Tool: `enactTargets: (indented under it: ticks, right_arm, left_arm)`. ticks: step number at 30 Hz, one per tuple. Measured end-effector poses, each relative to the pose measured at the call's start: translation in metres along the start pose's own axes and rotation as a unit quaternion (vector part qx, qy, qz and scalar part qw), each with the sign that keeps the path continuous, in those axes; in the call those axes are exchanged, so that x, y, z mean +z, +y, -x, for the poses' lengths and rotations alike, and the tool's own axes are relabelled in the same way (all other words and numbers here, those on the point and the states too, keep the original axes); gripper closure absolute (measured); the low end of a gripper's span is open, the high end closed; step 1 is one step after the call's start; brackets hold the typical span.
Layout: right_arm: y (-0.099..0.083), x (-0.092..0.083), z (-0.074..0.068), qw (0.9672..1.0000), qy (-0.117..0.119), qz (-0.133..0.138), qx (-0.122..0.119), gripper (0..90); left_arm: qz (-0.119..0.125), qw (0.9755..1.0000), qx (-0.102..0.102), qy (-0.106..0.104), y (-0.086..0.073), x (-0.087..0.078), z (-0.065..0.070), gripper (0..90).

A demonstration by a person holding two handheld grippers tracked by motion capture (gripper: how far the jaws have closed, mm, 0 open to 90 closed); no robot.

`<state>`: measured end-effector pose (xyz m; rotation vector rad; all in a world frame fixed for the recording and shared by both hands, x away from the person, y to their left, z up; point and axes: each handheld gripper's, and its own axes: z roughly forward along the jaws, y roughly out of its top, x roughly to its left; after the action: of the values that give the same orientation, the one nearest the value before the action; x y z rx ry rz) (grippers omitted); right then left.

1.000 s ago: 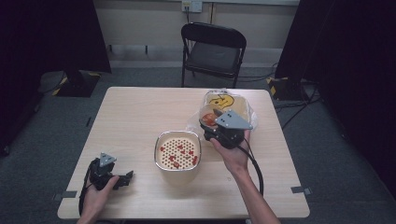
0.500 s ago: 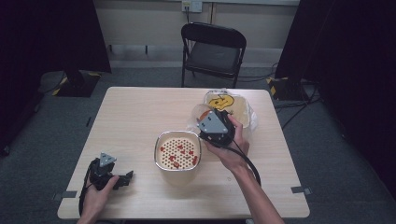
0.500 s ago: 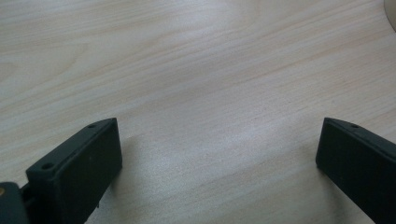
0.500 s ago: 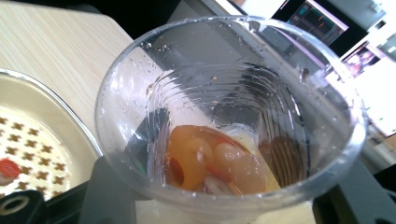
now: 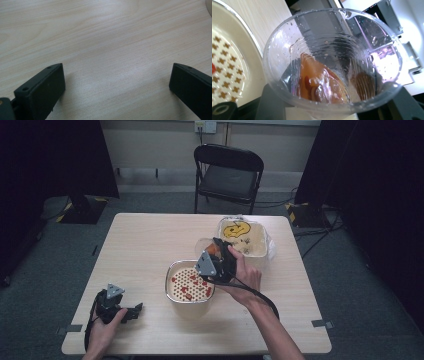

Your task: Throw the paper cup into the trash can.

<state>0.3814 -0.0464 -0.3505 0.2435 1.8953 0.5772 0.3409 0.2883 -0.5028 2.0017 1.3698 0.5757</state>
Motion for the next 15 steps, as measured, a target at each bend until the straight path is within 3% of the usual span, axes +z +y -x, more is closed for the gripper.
enactTargets:
  ticks: [2,4,6,10,12,15]
  right_arm:
    - [0.002,0.000,-0.003,0.9994,-0.009,-0.006,-0.032,44.7]
    - [0.003,0.001,-0.005,0.9988,-0.012,-0.010,-0.045,44.7]
    - [0.005,0.001,-0.009,0.9965,-0.023,-0.016,-0.078,44.7]
    - [0.005,0.002,-0.020,0.9900,-0.043,-0.027,-0.132,44.8]
    - [0.005,0.003,-0.024,0.9833,-0.055,-0.030,-0.171,45.0]
    - [0.006,0.002,-0.029,0.9786,-0.070,-0.035,-0.191,45.3]
  left_arm:
    - [0.000,1.0000,0.000,0.000,0.000,0.000,0.000,0.0]
    - [0.000,1.0000,0.000,0.000,0.000,0.000,0.000,0.0]
    - [0.000,1.0000,0.000,0.000,0.000,0.000,0.000,0.0]
    - [0.000,1.0000,0.001,0.000,0.000,0.000,0.000,0.0]
    - [0.000,1.0000,0.000,0.000,0.000,0.000,0.000,0.0]
    - [0.000,1.0000,0.000,0.000,0.000,0.000,0.000,0.0]
